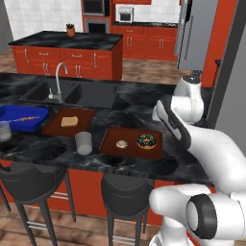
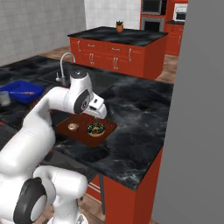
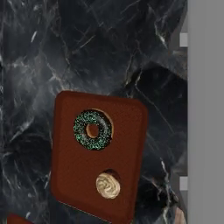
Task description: Take the donut and cupcake from the fridge and place them on the empty tray on the dining counter.
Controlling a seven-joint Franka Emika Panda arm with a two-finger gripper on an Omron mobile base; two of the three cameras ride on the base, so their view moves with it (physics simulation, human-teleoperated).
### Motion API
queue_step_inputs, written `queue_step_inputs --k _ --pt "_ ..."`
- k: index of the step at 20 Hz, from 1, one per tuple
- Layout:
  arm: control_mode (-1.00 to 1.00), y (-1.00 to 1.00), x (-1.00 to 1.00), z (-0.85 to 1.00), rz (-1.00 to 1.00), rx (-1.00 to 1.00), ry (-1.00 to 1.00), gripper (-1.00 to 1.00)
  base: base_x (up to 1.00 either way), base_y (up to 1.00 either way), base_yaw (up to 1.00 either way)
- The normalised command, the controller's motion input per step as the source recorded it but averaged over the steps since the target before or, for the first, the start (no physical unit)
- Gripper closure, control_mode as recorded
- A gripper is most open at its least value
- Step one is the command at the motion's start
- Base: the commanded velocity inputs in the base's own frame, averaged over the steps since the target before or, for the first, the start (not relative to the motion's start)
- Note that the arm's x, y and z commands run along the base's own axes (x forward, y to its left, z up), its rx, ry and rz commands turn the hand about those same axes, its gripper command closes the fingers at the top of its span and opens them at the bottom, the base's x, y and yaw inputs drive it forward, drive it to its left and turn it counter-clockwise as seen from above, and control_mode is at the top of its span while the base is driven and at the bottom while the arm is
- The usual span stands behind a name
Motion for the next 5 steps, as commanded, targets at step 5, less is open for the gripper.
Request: queue_step_inputs --k 5 --pt "-1.00 -0.04 -1.00 0.93 0.09 0.00 -0.38 -1.00 0.00 0.00 0.00"
